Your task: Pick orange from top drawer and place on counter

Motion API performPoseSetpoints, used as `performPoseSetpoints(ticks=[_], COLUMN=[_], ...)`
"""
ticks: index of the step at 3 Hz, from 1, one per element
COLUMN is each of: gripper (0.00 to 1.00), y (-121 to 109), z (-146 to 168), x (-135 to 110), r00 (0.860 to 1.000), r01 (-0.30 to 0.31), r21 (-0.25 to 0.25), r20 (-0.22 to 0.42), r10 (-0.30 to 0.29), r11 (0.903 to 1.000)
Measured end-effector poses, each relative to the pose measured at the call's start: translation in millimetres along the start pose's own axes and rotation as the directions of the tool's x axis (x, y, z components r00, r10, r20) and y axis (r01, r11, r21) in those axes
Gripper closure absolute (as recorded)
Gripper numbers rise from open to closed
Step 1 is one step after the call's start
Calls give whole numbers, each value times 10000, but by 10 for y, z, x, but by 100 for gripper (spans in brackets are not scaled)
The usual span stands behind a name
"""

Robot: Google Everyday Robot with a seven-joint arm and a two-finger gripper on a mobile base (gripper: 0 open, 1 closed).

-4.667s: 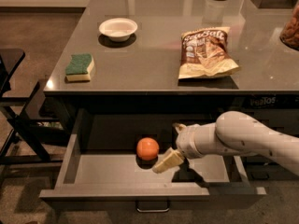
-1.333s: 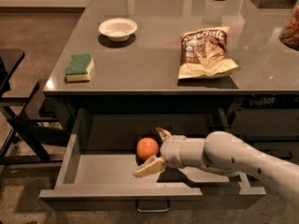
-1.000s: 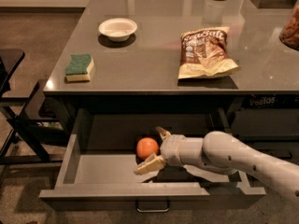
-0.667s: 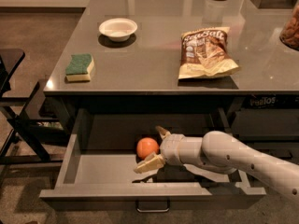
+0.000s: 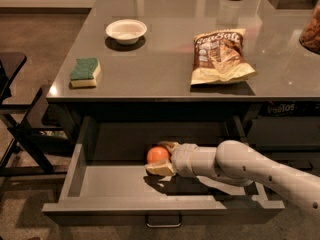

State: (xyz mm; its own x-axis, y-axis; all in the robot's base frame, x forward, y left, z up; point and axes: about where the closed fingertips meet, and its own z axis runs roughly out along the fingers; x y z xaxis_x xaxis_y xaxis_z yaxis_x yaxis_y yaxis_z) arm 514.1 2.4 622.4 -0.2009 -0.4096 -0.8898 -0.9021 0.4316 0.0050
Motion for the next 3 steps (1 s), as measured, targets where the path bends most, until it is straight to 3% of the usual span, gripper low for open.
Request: performPoseSetpoints(ticks=[2,3], gripper=[97,100], y=[0,2], z=[0,2], x=[0,-2], r00=[10000,10000], r01=[0,0], r21=[-1,-5], r20=[0,4], r10=[0,0], r11=[10000,10000])
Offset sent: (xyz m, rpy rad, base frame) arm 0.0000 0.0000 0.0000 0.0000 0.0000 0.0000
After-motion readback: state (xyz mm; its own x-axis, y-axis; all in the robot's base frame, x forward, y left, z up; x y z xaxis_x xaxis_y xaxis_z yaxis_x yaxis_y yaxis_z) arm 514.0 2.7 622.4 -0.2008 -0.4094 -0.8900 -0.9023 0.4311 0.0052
